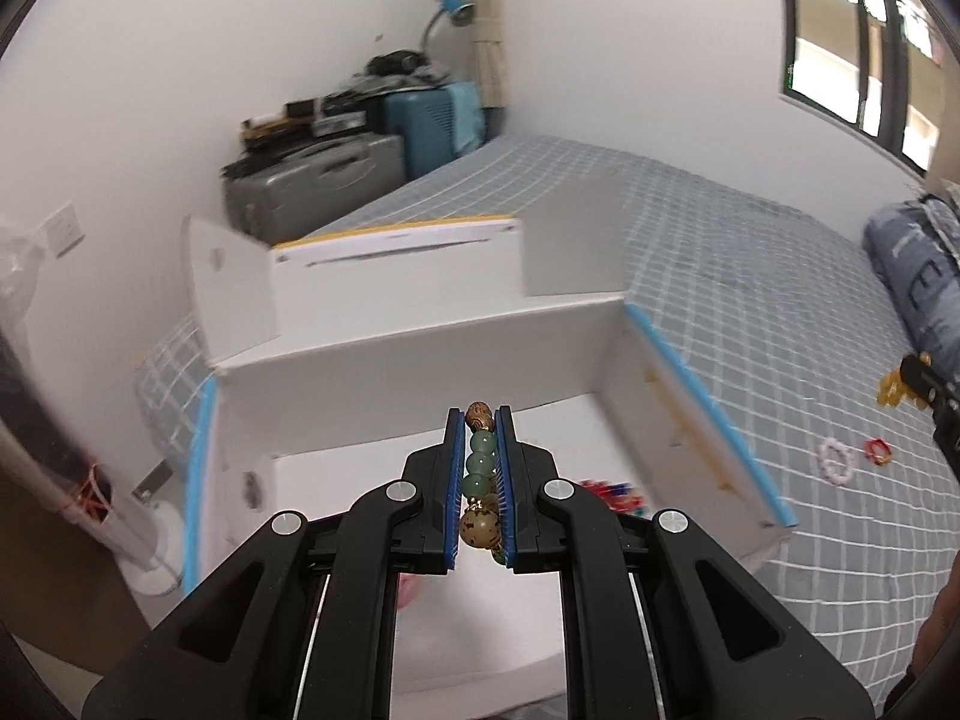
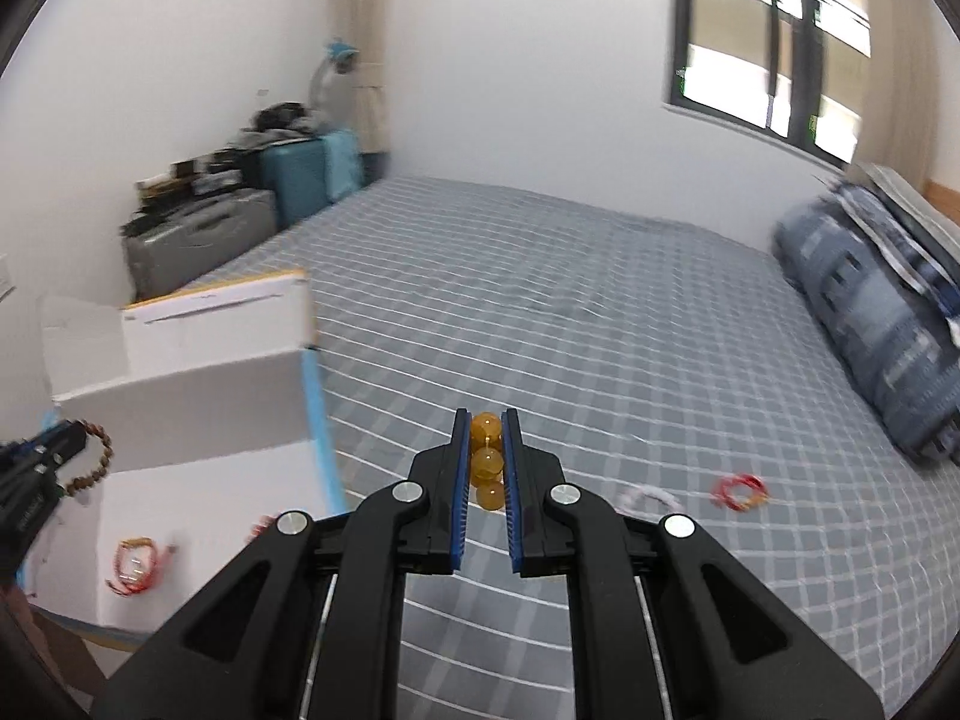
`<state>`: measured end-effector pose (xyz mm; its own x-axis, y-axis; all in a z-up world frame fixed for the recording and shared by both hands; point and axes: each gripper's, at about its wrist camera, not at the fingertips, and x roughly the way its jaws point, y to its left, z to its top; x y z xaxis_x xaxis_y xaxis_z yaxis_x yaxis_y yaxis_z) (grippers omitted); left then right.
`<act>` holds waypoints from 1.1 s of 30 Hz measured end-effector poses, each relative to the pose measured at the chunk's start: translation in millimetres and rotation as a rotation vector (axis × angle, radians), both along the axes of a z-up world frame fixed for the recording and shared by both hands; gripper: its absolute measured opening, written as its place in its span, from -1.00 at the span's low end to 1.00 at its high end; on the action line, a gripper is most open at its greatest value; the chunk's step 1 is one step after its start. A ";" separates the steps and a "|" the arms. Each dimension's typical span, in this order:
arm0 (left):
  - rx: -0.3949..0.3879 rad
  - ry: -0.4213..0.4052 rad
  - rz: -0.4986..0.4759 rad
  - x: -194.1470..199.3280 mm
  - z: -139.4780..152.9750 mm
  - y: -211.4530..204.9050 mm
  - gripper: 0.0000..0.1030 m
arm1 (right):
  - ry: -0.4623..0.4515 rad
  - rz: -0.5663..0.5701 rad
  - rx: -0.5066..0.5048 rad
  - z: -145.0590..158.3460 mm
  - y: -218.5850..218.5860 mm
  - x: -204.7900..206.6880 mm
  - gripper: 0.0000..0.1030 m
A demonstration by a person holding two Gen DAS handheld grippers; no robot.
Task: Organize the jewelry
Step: 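Carry both held bracelets over the white cardboard box, then open both tools to drop the bracelets into the box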
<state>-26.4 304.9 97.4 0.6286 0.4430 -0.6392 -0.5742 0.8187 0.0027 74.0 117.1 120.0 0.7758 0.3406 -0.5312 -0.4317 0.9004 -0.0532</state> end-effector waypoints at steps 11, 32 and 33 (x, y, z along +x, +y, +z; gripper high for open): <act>-0.066 0.070 0.107 -35.3 -27.9 63.7 -0.81 | -0.024 0.266 -0.041 -9.3 120.2 -45.5 -0.82; -0.182 0.184 0.135 -40.6 -78.1 85.7 -0.81 | 0.246 0.324 -0.206 -93.0 186.9 -44.2 -0.82; -0.178 0.186 0.137 -39.8 -78.4 85.0 -0.81 | 0.252 0.325 -0.208 -94.4 187.2 -43.5 -0.82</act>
